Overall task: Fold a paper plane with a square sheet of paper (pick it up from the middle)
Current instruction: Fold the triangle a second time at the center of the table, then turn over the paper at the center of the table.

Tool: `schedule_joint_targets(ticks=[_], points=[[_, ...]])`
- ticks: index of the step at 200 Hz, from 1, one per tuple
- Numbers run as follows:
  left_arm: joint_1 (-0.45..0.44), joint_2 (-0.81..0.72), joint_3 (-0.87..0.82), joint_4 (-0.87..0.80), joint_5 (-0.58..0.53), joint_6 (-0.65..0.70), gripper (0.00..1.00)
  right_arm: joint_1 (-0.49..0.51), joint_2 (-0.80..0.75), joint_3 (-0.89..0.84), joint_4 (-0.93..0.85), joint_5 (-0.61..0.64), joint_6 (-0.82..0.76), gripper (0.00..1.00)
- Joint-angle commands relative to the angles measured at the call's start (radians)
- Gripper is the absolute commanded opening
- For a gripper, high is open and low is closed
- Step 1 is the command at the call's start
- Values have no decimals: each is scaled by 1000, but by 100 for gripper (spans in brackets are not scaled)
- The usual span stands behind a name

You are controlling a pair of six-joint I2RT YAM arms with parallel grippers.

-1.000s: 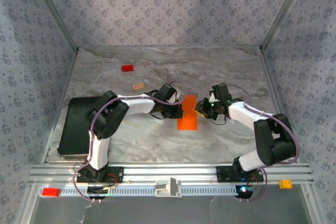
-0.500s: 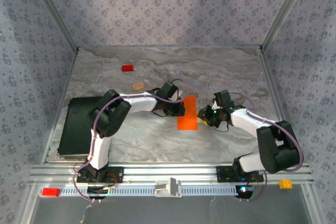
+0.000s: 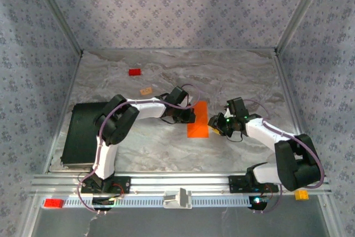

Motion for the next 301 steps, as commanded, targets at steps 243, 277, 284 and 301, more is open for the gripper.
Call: schedule_joint_targets(ticks=[243,277,284,301], points=[[14,-35,-8,-41,5,20,7,97,2,-19,57,59,131,36],[12,-21,-7,-58,2,37,7,112,29,-2,50,34,131,36],[11,-17,-10,-57,2,36,6,119,31,-2,43,39,132,36],[7,-8,-25,-51,0,36,6,123,34,-8,31,45,137,36]])
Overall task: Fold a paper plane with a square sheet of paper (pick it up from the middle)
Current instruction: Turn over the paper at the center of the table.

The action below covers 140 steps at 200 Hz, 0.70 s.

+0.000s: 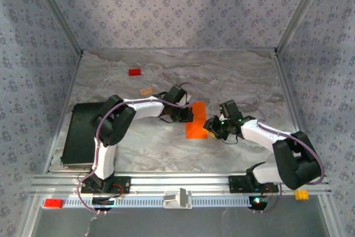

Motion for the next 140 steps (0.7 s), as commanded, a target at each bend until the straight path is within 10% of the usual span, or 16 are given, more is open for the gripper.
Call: schedule_joint_targets(ticks=[1,140], points=[[-6,23,-24,-2,15,14,6,10,12,10,-22,-13,21,36],[-20,27,-62,19,15,-4,5,42,81,22,101,-13,13,43]])
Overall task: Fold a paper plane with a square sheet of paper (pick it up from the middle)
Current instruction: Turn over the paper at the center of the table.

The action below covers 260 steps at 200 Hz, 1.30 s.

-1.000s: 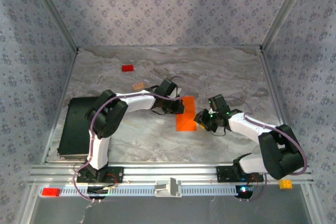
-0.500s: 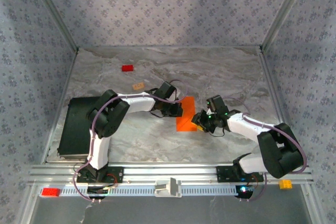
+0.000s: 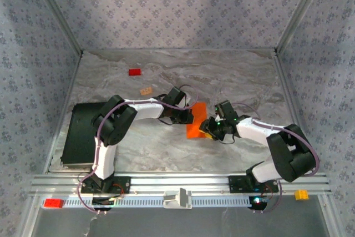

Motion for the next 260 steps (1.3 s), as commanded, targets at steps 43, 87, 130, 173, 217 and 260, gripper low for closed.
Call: schedule_joint_targets(ticks=[43,87,130,173,217,260], points=[[-18,23,-23,-34,-4,-3,5,-25,37,37,99,-10,-16,45],[-18,21,-20,-40,-3,-5,5,-65,102,61,161,-82,-27,46],[-19,14,-21,-40,-5,-6,5,-87,119,63,176,-87,-38,45],[-18,14,-27,-26,2,-13,5,-100,141,63,203,-100,-44,41],[-17,-1,-34,-25,2,-9,5,-105,168,56,244,-102,-46,38],[-13,-11,-40,-18,2,-11,5,-110,170,39,279,-105,-35,35]])
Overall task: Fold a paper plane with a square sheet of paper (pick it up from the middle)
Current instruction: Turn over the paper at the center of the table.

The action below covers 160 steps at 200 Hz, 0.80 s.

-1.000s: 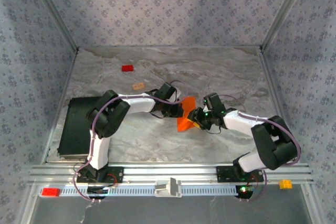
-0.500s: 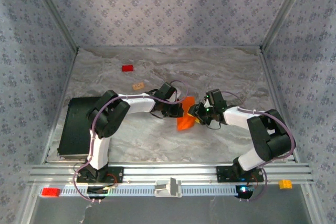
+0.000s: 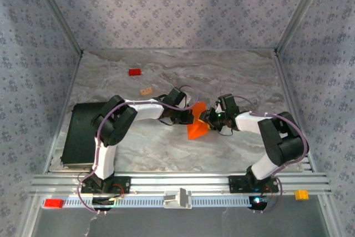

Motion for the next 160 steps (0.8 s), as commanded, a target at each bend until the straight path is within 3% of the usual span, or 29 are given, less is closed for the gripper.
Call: schedule_joint_targets(ticks=[1,160], points=[[-7,-8,-28,-39,2,-5,5,-7,10,-6,32,-10,-11,35],[-6,-2,-27,-26,13,-16,5,-37,25,-55,130,-49,-13,27]])
